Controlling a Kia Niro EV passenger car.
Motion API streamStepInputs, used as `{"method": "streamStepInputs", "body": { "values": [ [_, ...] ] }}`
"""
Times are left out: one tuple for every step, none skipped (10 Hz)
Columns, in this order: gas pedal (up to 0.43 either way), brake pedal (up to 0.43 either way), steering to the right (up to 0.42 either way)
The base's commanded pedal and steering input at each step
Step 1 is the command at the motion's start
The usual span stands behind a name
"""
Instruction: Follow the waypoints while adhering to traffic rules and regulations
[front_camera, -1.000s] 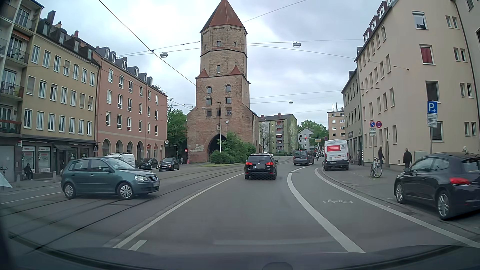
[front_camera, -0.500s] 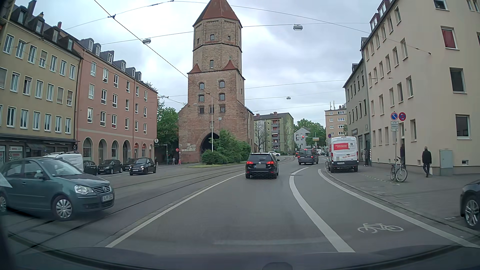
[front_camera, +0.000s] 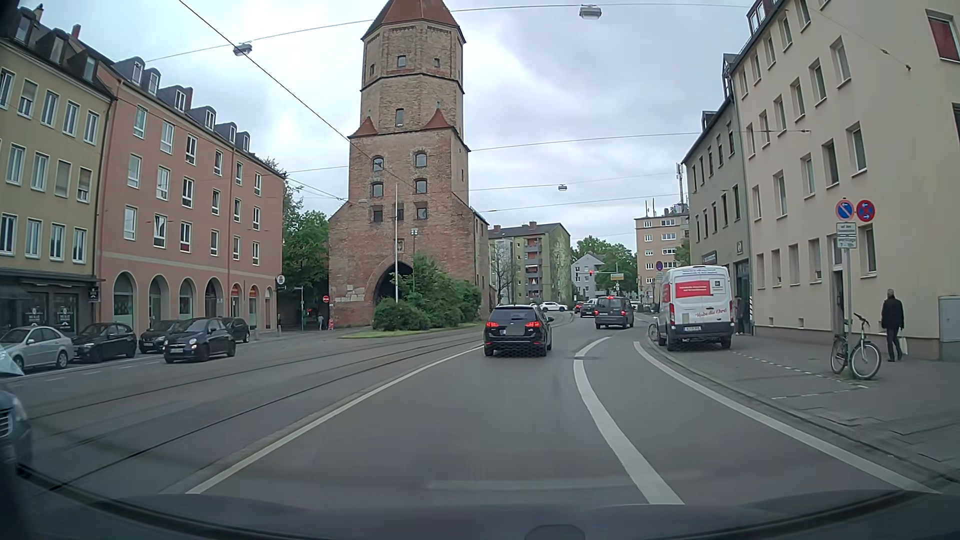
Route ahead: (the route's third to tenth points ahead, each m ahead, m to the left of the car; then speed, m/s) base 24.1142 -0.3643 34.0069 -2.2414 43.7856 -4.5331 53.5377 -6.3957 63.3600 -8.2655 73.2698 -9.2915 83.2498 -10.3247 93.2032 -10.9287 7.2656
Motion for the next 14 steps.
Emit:
{"method": "streamStepInputs", "body": {
  "values": [
    [0.26,0.0,0.027],
    [0.26,0.0,0.024],
    [0.26,0.0,0.021],
    [0.26,0.0,0.019],
    [0.248,0.0,0.018],
    [0.248,0.0,0.017],
    [0.24,0.0,0.017],
    [0.24,0.0,0.017],
    [0.24,0.0,0.017],
    [0.228,0.0,0.017],
    [0.209,0.0,0.018],
    [0.197,0.0,0.019],
    [0.189,0.0,0.025],
    [0.177,0.0,0.031]
  ]
}}
